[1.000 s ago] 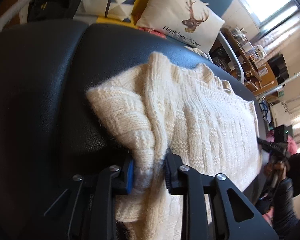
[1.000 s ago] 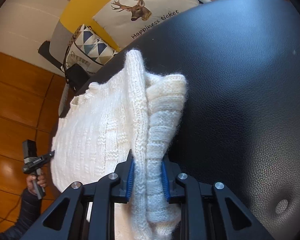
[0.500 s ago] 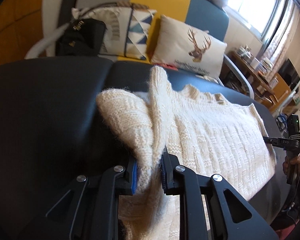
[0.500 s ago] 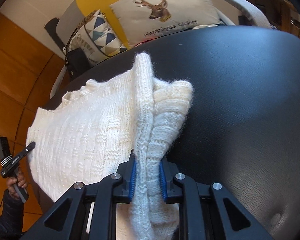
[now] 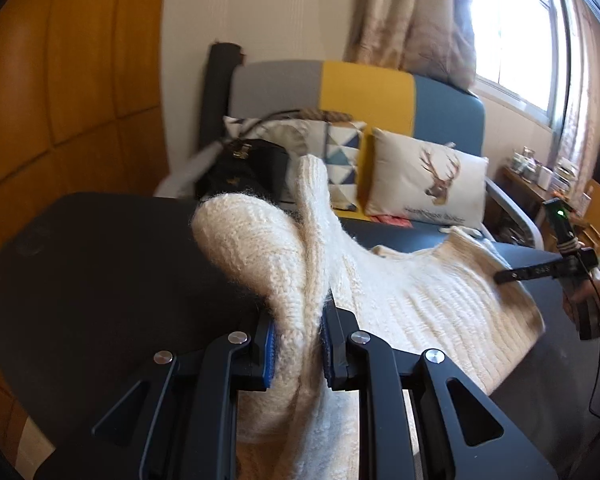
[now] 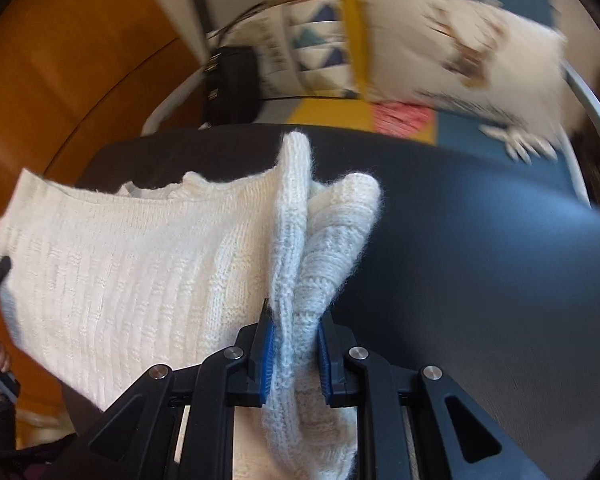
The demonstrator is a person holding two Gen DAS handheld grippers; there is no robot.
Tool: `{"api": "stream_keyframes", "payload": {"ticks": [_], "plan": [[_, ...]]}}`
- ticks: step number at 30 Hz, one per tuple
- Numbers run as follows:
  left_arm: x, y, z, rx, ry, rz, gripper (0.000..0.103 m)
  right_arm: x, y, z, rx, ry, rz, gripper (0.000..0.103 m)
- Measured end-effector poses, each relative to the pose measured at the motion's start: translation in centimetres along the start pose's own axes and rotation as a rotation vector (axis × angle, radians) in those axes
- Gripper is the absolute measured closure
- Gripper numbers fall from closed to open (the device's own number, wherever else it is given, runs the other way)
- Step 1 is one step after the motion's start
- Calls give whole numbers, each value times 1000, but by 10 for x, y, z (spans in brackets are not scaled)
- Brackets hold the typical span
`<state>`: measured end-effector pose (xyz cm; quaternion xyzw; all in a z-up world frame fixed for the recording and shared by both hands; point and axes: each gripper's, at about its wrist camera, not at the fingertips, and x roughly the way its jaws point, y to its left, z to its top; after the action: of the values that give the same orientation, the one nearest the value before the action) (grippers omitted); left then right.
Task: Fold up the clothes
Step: 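Grasp the sweater with the left gripper while the right gripper holds, then lift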
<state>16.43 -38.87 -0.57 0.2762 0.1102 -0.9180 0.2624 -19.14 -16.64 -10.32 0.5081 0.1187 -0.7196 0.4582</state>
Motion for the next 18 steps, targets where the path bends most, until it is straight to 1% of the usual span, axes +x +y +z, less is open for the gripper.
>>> {"api": "stream_keyframes", "payload": {"ticks": [4, 8, 12, 15, 17, 18], "plan": [[-21, 31, -13, -97, -9, 42, 85, 31, 42, 31, -141, 48, -41, 86], [-40, 59, -32, -193, -13, 91, 85, 55, 87, 58, -286, 71, -80, 87], [-54, 70, -49, -234, -19, 145, 85, 77, 134, 78, -451, 87, -136, 87], [-54, 73, -61, -273, 2, 142, 85, 90, 167, 89, -552, 83, -178, 87], [-53, 75, -69, -299, 17, 140, 85, 100, 181, 97, -580, 88, -196, 87], [-48, 77, -75, -314, 40, 147, 85, 105, 185, 102, -586, 91, -204, 87]]}}
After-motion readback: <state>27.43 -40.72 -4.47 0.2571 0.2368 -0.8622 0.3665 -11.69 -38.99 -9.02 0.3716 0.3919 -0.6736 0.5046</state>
